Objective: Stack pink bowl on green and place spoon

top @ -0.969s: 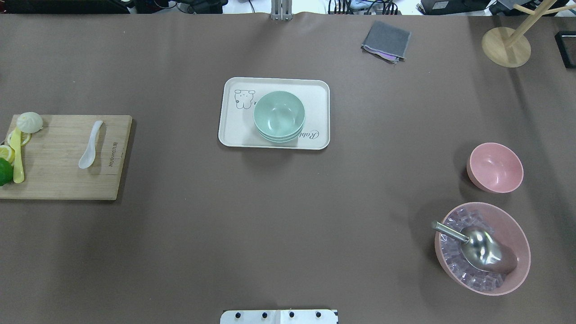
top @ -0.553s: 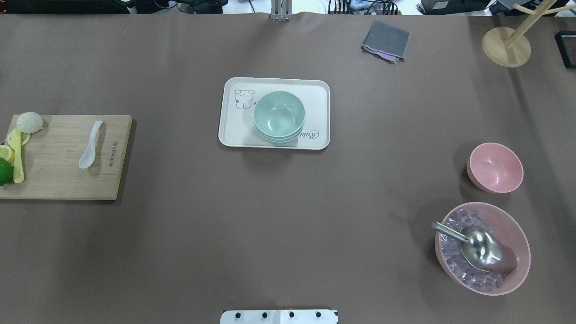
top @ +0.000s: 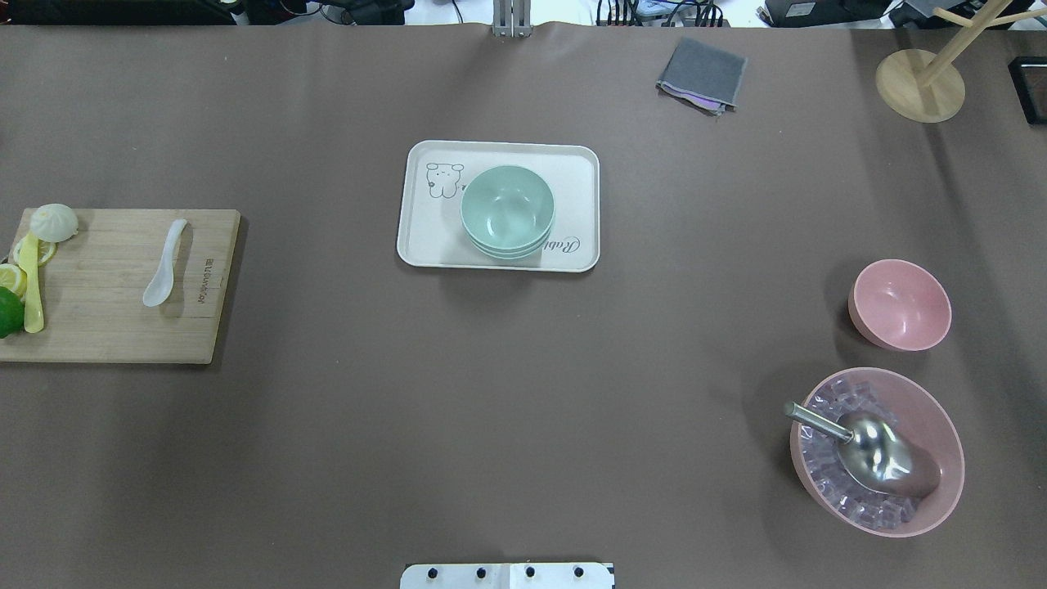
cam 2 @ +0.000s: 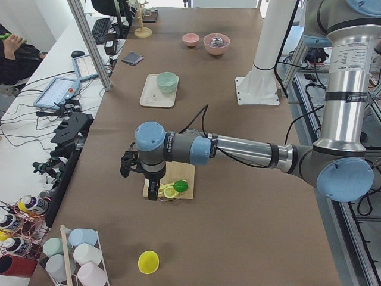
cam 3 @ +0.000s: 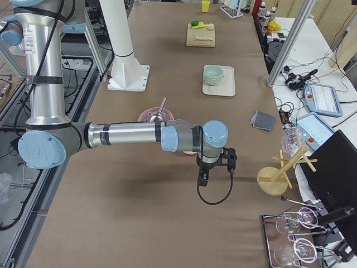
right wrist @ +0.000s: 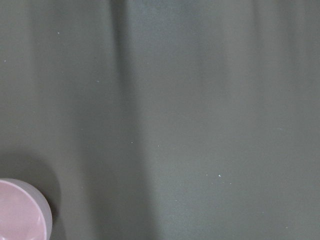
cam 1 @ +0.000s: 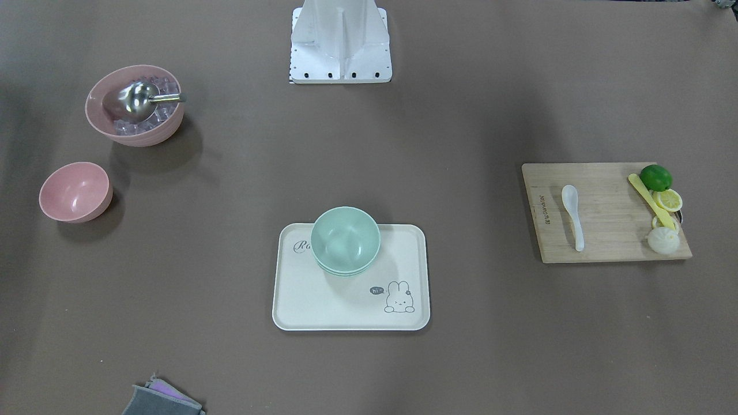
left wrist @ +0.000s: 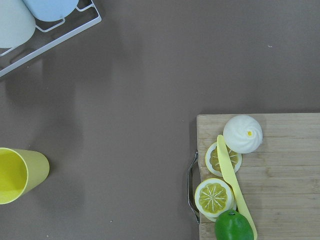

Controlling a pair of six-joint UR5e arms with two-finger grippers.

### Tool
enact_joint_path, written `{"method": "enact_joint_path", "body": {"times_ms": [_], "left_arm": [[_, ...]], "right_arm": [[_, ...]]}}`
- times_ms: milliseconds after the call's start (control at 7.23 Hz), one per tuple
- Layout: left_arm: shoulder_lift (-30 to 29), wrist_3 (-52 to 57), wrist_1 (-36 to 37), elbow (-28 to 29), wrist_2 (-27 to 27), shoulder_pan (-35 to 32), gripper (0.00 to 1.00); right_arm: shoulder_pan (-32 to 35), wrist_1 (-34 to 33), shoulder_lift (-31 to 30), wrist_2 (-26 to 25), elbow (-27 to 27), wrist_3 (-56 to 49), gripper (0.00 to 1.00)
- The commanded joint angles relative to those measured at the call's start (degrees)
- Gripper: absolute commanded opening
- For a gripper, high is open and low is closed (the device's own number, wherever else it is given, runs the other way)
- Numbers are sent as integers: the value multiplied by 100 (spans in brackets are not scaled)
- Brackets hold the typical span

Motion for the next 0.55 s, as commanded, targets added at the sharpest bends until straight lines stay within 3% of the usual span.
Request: {"method": "enact_joint_path", "body": {"times_ms": [0, 415], "left_arm": [[-9, 8, 3, 3, 25, 0, 98], [17, 8, -6, 3, 16, 0, 98]], "right_arm": [[0, 0, 3, 4, 4, 0, 100], [0, 0, 3, 13, 22, 9, 100]]}}
